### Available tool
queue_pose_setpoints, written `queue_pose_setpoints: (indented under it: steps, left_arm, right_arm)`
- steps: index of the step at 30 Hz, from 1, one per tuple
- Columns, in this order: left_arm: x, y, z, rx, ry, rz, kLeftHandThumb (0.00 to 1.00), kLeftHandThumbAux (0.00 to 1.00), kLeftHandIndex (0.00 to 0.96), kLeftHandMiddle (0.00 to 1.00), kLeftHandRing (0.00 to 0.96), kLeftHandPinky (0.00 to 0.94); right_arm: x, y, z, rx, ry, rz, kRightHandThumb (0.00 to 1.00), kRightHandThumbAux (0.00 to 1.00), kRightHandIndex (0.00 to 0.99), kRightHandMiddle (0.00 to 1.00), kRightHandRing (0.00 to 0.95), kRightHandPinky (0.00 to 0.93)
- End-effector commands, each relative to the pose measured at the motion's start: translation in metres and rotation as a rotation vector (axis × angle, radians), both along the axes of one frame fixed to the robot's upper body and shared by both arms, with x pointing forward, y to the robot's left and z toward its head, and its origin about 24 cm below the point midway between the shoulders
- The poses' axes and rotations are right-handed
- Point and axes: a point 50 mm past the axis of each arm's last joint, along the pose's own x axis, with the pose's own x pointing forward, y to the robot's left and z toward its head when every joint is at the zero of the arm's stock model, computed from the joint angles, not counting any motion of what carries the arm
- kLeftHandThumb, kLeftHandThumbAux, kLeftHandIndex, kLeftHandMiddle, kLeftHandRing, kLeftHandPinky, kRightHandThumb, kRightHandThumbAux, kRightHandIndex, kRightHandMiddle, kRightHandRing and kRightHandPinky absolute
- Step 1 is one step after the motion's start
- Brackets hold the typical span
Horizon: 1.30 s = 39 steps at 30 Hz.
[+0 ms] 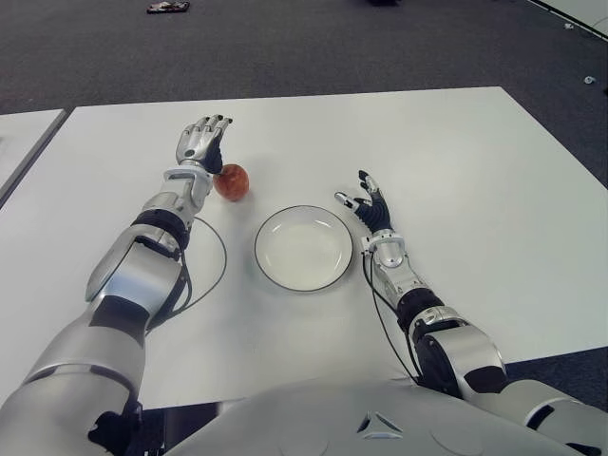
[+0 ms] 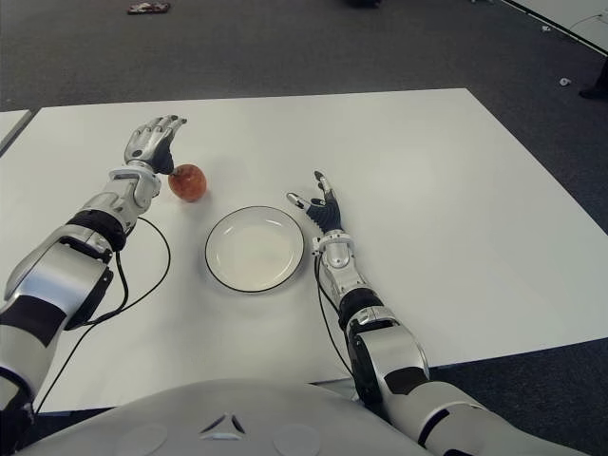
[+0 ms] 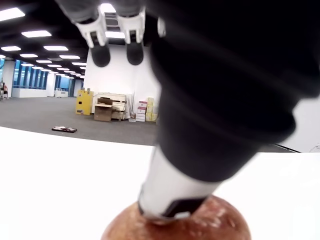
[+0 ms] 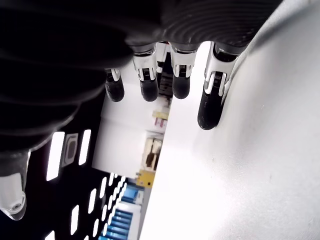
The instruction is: Put the apples into the plate.
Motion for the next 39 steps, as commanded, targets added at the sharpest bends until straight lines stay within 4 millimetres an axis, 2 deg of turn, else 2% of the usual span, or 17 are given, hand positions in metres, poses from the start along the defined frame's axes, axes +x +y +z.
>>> queue_pose_setpoints:
  steps: [1,7,18,33,39]
  left_arm:
    - [0.001,0.000,0.001,-0.035,0.010,0.009,0.027,0.395,0.000,0.000,0.000,0.000]
    - [0.002,0.002,0.007,-0.136,-0.021,0.030,0.009,0.376,0.000,0.000,0.000,0.000]
    - [0.006,0.005,0.022,-0.433,-0.023,0.009,0.000,0.353,0.000,0.000,0.000,0.000]
    - [0.009,0.007,0.025,-0.797,0.056,0.022,0.000,0.413,0.000,0.000,0.000,0.000]
    - [0.010,0.008,0.024,-0.905,0.091,0.040,0.000,0.394,0.000,0.000,0.000,0.000]
  right_arm:
    - [-0.007,0.001,-0.011,-0.016,0.060,0.009,0.060,0.533,0.000,0.000,0.000,0.000]
    - [-0.007,0.001,-0.011,-0.015,0.062,0.012,0.058,0.532,0.000,0.000,0.000,0.000]
    - [-0.008,0.002,-0.012,-0.017,0.064,0.023,0.057,0.533,0.000,0.000,0.000,0.000]
    - [-0.009,0.003,-0.013,-0.008,0.067,0.041,0.054,0.539,0.000,0.000,0.000,0.000]
    - [-0.009,0.003,-0.013,-0.009,0.067,0.042,0.050,0.541,0.000,0.000,0.000,0.000]
